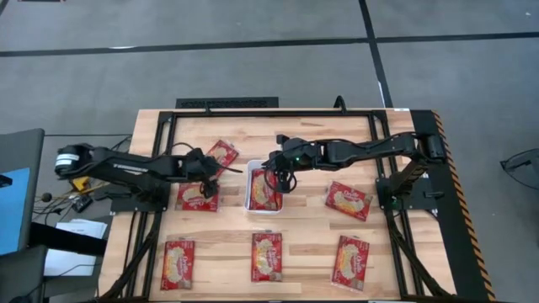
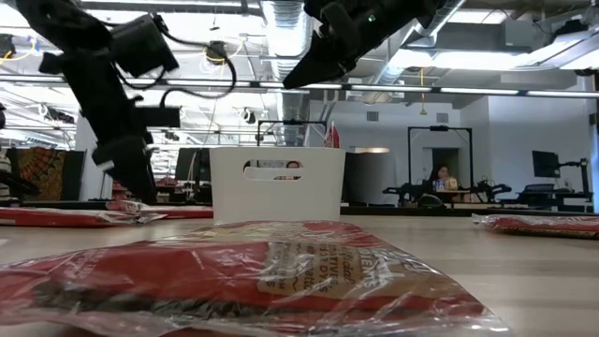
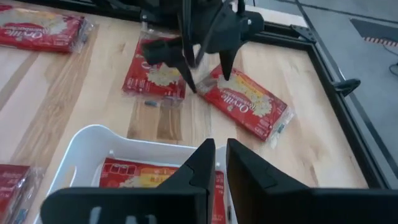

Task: Sort popcorn bags into baskets
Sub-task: Put the red popcorn bag into the white bin

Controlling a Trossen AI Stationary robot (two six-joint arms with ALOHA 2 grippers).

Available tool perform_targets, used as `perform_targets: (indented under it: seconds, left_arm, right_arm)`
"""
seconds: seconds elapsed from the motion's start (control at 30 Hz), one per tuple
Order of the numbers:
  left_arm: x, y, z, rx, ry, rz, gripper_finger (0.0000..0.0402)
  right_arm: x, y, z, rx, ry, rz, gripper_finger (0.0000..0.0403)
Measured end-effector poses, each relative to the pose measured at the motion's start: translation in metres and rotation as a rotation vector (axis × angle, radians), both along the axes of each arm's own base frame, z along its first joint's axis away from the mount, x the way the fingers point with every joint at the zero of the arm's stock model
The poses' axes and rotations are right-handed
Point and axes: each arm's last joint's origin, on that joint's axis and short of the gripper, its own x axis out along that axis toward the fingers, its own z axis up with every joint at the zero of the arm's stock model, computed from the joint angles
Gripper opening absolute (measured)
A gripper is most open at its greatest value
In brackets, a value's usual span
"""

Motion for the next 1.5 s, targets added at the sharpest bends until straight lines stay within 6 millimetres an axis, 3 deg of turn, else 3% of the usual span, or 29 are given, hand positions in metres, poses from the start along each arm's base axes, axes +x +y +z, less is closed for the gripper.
perform_targets:
  seconds: [0.23,0.37,0.5,0.67,0.73,0.83,0.97,1.17,1.27,1.5]
  left_arm:
    - [0.009,0.006,-0.021,0.071,0.108,0.047,0.0297]
    - [0.01,0.013,-0.034,0.042,0.158,0.083,0.0274]
    - [0.014,0.022,-0.042,0.01,0.155,0.114,0.0198]
    - [0.016,0.028,-0.045,0.01,0.139,0.12,0.0042]
    - [0.016,0.03,-0.045,0.022,0.135,0.124,0.0017]
    - [0.017,0.031,-0.044,0.026,0.137,0.119,0.0014]
    - [0.022,0.029,-0.029,-0.015,0.12,0.09,0.0005]
    - [0.022,0.021,0.019,-0.024,-0.026,0.06,0.0002]
    - [0.014,0.019,0.042,-0.026,-0.144,0.073,0.0002]
    - [-0.007,0.011,0.077,-0.098,-0.365,0.048,0.0001]
  right_arm:
    - [0.0,0.0,-0.001,0.0,0.008,0.0,0.0062]
    - [-0.001,0.0,-0.001,0.0,0.012,0.0,0.0062]
    - [-0.001,0.0,-0.001,0.0,0.012,0.0,0.0062]
    - [-0.001,0.001,-0.001,0.007,0.012,-0.002,0.0062]
    - [-0.001,0.002,-0.001,0.01,0.019,0.0,0.0062]
    - [-0.002,0.003,-0.002,0.023,0.029,-0.006,0.0062]
    - [-0.003,0.005,-0.004,0.037,0.049,-0.008,0.0062]
    - [-0.003,0.007,-0.004,0.028,0.049,-0.008,0.0062]
    - [-0.002,0.007,-0.003,0.017,0.036,-0.017,0.0062]
    - [0.001,0.007,0.001,-0.017,-0.007,0.032,0.0062]
